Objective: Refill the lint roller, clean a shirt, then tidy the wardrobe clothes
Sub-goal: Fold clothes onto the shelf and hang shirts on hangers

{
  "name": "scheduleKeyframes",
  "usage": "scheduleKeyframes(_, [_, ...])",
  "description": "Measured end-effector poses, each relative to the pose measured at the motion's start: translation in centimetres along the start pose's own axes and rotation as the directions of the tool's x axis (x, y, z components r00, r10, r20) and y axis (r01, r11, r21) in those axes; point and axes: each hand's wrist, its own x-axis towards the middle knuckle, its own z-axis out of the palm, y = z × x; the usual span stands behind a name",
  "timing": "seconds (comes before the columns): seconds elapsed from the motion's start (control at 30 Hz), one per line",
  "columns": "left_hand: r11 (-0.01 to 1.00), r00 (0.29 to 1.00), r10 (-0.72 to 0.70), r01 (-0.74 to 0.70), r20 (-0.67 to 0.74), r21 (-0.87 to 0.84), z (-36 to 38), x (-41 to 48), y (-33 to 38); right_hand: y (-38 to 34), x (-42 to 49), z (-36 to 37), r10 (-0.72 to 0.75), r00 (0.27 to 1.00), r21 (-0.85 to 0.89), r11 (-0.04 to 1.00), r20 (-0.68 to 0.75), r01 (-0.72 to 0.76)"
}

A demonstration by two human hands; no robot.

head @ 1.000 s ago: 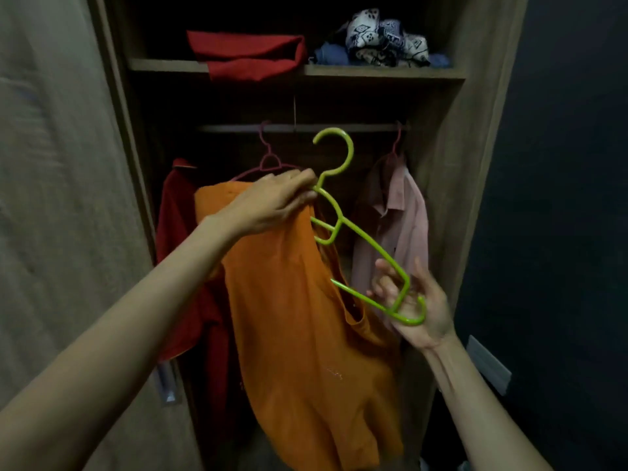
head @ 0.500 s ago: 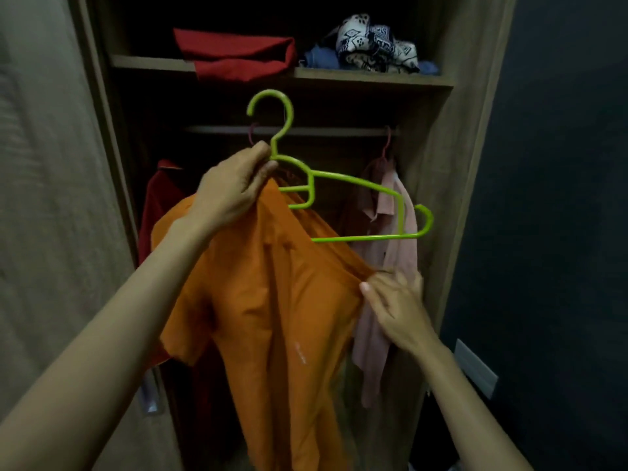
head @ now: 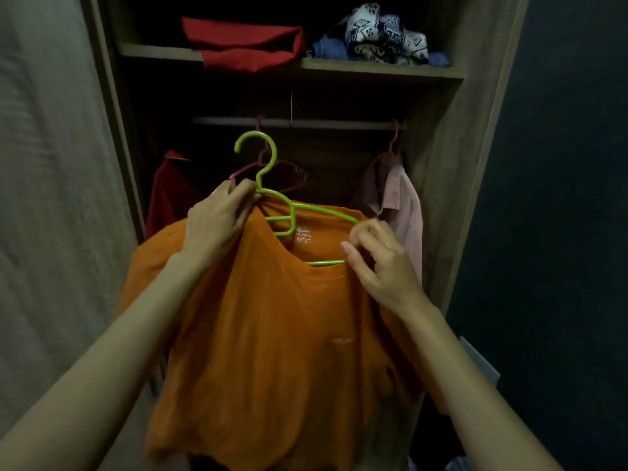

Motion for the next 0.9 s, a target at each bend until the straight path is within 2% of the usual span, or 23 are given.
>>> scheduleKeyframes(0.1, [0.994, 0.995, -0.071, 0.065, -0.068, -0.088, 0.0, 0.3, -0.3, 0.9, 0.9, 0.7, 0.094, 0.992, -0.139, 0.985, -0.081, -0.104])
scheduleKeyframes(0.2, [0.988, 0.998, -0.04, 0.032, -0.052, -0.151, -0.8, 0.6, -0.2, 2.6, 1.1, 0.5, 0.232, 0.964, -0.14, 0.958, -0.129, -0.25])
scheduleKeyframes(0.3, [0.988, 0.999, 0.003, -0.009, -0.043, -0.155, -0.6, 0.5, 0.1, 3.5, 1.0, 0.9, 0.169, 0.975, -0.216, 0.956, -0.142, -0.197])
scheduleKeyframes(0.43, [0.981, 0.997, 0.063, -0.069, -0.043, -0.179, -0.5, 0.6, 0.7, 3.6, 0.8, 0.6, 0.207, 0.966, -0.194, 0.952, -0.153, -0.235])
scheduleKeyframes(0.5, [0.977, 0.99, 0.137, -0.141, -0.035, -0.157, -0.4, 0.6, 1.2, 3.0, 0.7, 0.8, 0.183, 0.977, -0.2, 0.959, -0.106, -0.201])
scheduleKeyframes(0.53, [0.973, 0.983, 0.182, -0.183, -0.021, -0.14, -0.3, 0.6, 1.8, 2.4, 0.7, 1.1, 0.159, 0.987, -0.179, 0.97, -0.038, -0.163])
scheduleKeyframes(0.6, [0.956, 0.961, 0.277, -0.276, -0.003, -0.103, 0.0, 0.6, 3.1, 1.0, 1.0, 1.7, 0.132, 0.984, -0.067, 0.99, 0.121, -0.125])
scheduleKeyframes(0.63, [0.948, 0.953, 0.302, -0.301, -0.008, -0.103, 0.0, 0.5, 3.6, 0.5, 1.2, 1.9, 0.129, 0.98, -0.019, 0.992, 0.149, -0.128])
scheduleKeyframes(0.7, [0.954, 0.965, 0.258, -0.262, -0.045, -0.146, -0.4, 0.3, 3.4, 0.4, 1.6, 1.7, 0.15, 0.985, 0.031, 0.988, 0.085, -0.153])
scheduleKeyframes(0.77, [0.978, 0.991, 0.106, -0.118, -0.08, -0.174, -0.8, -0.1, 1.6, 1.3, 1.5, 0.8, 0.192, 0.981, 0.074, 0.979, 0.009, -0.192])
scheduleKeyframes(0.83, [0.986, 0.998, -0.023, 0.014, -0.052, -0.169, -0.7, -0.8, -0.8, 2.1, 1.2, -0.1, 0.224, 0.975, 0.122, 0.967, -0.001, -0.222])
scheduleKeyframes(0.9, [0.979, 0.998, -0.05, 0.054, 0.025, -0.197, -0.2, -1.3, -2.1, 2.3, 1.2, -0.5, 0.249, 0.968, 0.141, 0.958, 0.026, -0.25])
